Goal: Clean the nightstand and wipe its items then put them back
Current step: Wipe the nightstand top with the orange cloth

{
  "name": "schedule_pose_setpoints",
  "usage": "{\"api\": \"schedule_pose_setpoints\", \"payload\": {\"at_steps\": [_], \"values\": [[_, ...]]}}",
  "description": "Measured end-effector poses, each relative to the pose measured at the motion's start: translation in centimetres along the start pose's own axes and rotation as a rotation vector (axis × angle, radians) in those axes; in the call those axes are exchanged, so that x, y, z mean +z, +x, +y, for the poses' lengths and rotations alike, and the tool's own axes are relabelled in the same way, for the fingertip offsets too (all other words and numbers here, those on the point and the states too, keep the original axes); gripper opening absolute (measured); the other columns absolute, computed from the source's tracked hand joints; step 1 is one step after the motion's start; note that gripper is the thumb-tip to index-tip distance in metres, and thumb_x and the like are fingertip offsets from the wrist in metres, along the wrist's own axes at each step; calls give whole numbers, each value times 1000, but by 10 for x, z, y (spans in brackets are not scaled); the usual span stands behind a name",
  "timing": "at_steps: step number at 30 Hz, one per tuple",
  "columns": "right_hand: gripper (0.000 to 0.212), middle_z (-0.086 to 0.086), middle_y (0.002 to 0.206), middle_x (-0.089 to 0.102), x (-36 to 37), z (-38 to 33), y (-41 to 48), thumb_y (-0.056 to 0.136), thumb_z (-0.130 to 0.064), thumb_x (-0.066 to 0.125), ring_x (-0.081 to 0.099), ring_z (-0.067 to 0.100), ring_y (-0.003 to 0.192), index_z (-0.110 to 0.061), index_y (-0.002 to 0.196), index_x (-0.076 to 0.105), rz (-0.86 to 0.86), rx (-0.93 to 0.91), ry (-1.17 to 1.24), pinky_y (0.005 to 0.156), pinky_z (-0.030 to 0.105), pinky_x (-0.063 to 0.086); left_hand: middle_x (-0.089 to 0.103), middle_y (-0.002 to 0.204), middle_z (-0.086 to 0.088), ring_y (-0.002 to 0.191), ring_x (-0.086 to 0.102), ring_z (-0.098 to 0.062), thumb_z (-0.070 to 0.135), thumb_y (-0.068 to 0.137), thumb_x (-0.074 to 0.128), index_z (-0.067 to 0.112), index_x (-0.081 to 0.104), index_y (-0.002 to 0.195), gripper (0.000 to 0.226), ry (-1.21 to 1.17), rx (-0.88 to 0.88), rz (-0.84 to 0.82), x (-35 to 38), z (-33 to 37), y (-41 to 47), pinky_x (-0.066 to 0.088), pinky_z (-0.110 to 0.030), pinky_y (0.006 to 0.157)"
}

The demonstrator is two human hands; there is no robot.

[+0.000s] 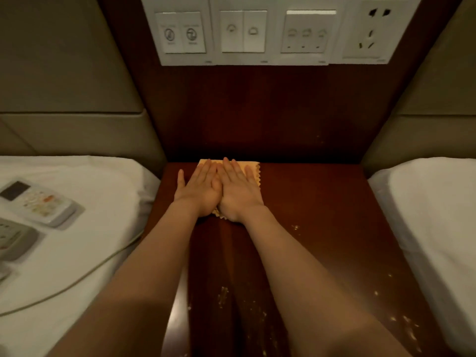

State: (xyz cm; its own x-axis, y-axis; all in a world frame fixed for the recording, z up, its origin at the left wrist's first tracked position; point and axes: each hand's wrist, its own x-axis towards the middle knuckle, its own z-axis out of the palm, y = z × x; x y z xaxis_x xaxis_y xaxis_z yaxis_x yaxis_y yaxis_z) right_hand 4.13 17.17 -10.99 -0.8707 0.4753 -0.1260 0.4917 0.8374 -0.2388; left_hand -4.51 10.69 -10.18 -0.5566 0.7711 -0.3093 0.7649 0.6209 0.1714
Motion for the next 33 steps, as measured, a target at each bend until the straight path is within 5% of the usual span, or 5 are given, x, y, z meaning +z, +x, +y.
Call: {"api": "schedule_pose_setpoints", "payload": {"at_steps": [8, 33], "values": [[76, 3, 158, -13, 11, -59, 32, 94, -33, 40, -14, 18, 145, -12, 151, -6, -18, -95, 1, 116, 39, -11, -9, 159, 3, 145, -10, -9, 29, 102, 5, 16, -4, 150, 51, 7, -95, 58, -9, -66, -9, -9, -38, 117], [69, 2, 158, -14, 5, 7, -35, 97, -30, 35, -15, 16, 145, -16, 150, -7, 11, -90, 13, 116, 37, -11, -13, 158, 1, 145, -13, -11, 29, 101, 7, 17, -4, 150, 52, -123, -67, 88, 21, 15, -32, -7, -35, 118]]}}
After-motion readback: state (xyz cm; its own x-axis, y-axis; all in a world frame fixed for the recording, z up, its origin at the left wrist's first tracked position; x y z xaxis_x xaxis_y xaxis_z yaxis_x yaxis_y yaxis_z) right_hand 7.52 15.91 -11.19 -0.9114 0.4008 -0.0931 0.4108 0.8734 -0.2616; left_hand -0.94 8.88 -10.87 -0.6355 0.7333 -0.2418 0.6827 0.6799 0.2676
